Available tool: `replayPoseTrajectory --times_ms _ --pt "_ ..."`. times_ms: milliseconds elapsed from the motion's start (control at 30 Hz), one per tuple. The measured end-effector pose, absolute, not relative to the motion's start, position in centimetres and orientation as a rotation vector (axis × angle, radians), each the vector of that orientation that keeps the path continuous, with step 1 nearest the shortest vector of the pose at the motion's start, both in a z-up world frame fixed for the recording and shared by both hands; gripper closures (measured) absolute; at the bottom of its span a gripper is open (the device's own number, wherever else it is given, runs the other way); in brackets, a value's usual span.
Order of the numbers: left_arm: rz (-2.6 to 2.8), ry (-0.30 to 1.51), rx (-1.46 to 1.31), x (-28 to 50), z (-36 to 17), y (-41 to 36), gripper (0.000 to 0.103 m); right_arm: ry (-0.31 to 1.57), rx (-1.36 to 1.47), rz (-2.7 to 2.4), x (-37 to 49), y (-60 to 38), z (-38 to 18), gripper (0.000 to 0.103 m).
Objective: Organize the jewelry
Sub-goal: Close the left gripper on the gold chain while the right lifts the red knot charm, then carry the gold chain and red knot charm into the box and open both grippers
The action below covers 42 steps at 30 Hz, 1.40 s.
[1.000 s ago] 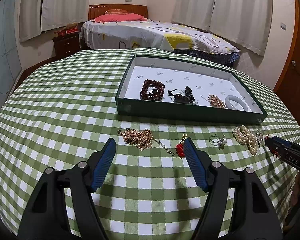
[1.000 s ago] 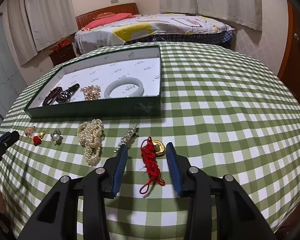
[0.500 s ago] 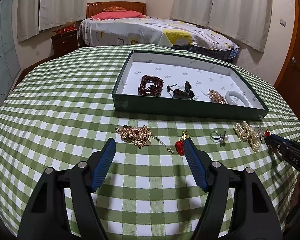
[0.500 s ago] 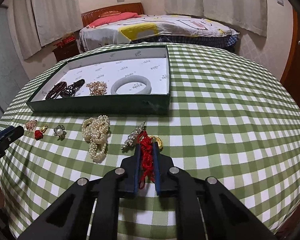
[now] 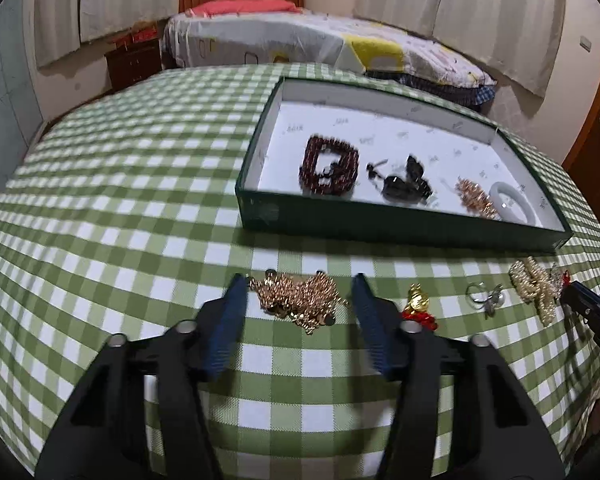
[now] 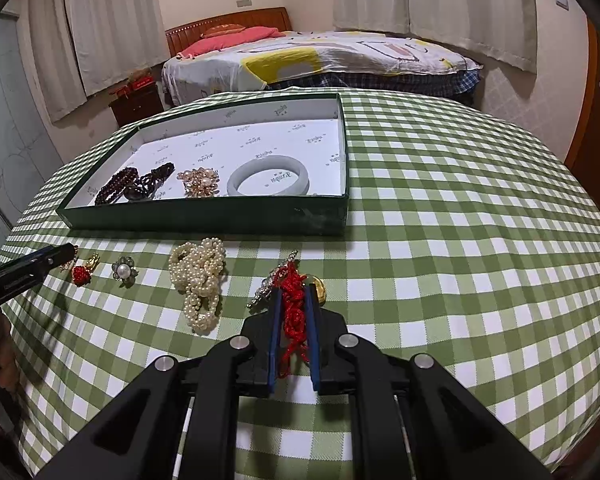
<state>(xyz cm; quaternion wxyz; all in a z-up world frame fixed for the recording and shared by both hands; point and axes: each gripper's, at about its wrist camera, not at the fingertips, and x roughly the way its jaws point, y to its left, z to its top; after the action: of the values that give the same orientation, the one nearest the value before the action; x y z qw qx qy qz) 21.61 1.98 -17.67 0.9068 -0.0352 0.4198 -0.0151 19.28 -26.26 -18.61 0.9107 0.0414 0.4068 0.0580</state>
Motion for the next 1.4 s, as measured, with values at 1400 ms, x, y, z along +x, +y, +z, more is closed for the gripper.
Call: replayPoseTrajectory --times_ms 1400 --pt "-0.059 0.756 -0.032 17.5 -15.1 1.4 0.088 0.781 0.099 0.132 18.0 -26.0 -17.1 0.091"
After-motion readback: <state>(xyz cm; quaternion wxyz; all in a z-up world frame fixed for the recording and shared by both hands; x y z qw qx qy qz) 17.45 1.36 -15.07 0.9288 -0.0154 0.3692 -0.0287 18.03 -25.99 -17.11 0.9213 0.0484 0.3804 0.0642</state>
